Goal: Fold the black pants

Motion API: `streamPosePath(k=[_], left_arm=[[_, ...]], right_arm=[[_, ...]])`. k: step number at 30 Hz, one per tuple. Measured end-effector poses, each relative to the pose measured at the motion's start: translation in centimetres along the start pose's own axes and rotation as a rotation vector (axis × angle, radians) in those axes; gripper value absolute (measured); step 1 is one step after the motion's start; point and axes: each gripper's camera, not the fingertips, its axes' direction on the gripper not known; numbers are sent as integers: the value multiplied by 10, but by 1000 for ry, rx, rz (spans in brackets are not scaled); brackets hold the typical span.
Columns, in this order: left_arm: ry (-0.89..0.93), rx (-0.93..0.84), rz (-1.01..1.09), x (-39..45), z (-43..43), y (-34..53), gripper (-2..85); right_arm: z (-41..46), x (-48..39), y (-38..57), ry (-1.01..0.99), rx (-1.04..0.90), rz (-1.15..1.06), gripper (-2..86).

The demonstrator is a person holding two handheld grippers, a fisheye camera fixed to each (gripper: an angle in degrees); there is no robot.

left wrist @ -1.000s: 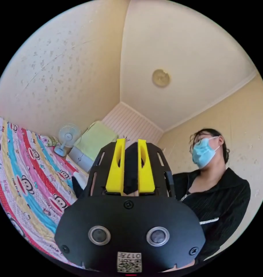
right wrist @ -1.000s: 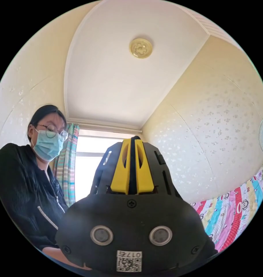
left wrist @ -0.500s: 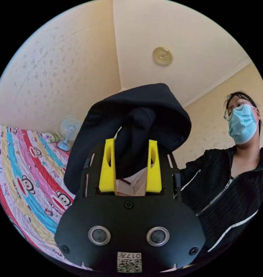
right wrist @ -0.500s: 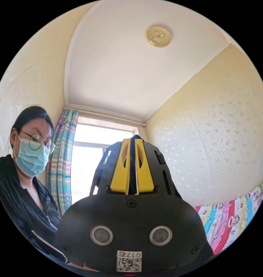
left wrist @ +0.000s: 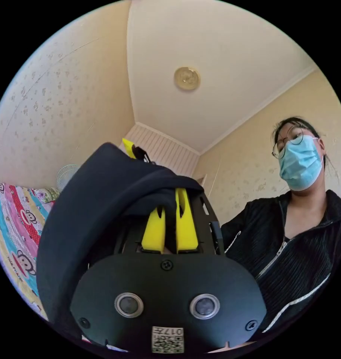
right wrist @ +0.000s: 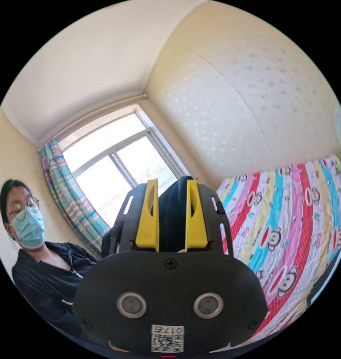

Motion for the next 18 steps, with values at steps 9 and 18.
streamPosePath(k=[9,18], left_arm=[[-11,316,-132,-74,-24,-11,29],[-350,382,-84,-96,10,-48,17]], right_arm=[[-45,119,113,-465,154,223,136],[-32,53,207,-98,266,-264,186]])
